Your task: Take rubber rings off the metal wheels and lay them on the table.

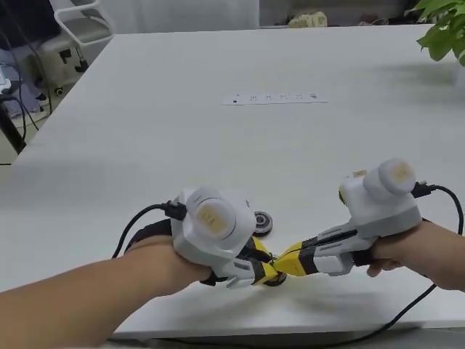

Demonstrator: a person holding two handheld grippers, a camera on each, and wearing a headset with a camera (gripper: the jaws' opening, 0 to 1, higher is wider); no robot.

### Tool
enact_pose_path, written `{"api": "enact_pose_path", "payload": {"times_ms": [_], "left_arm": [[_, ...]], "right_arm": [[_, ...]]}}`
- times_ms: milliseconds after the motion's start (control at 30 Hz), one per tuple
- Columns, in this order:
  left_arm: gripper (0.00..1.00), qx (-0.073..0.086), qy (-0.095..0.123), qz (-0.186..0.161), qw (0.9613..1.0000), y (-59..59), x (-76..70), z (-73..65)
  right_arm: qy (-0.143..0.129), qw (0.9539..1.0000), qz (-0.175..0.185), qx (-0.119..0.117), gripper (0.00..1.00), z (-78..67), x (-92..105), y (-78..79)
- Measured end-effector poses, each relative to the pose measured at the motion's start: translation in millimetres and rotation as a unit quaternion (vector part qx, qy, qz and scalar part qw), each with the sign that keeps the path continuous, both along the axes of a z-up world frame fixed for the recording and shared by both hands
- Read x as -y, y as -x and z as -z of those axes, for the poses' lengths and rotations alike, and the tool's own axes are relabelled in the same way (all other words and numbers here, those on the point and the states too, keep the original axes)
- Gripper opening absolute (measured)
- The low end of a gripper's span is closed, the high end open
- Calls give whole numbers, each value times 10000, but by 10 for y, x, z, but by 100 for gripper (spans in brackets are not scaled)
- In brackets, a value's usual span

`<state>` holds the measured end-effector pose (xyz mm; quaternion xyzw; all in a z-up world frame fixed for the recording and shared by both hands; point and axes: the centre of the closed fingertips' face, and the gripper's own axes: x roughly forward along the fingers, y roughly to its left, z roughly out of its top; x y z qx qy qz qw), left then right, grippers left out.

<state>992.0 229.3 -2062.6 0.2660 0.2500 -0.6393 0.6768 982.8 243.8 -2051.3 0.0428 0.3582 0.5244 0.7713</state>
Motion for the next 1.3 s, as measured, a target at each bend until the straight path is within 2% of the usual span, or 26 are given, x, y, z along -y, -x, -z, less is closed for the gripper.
{"api": "enact_pose_path", "payload": {"times_ms": [300, 400, 800, 900, 1033, 1200, 1300], "left_arm": [[7, 5, 59, 14, 10000, 2, 0, 4], [7, -29, 95, 11, 9999, 2, -4, 3], [8, -2, 167, 103, 9998, -3, 2, -7], [8, 128, 128, 200, 9996, 4, 9, -14], [11, 41, 137, 218, 9997, 32, 18, -36], [13, 12, 154, 233, 9996, 51, 5, -76], [14, -92, 190, 238, 9995, 72, -20, -129]], "right_arm": [[242, 9995, -47, 200, 0, 61, 77, 5], [265, 9993, -64, 251, 0, 48, 82, 4], [383, 9982, -181, 419, 0, 20, 66, 47], [386, 9982, -177, 426, 0, 17, 69, 43], [393, 9981, -179, 436, 0, 12, 73, 44], [384, 9981, -179, 448, 0, -1, 82, 27], [377, 9981, -186, 445, 0, -15, 84, 26]]}}
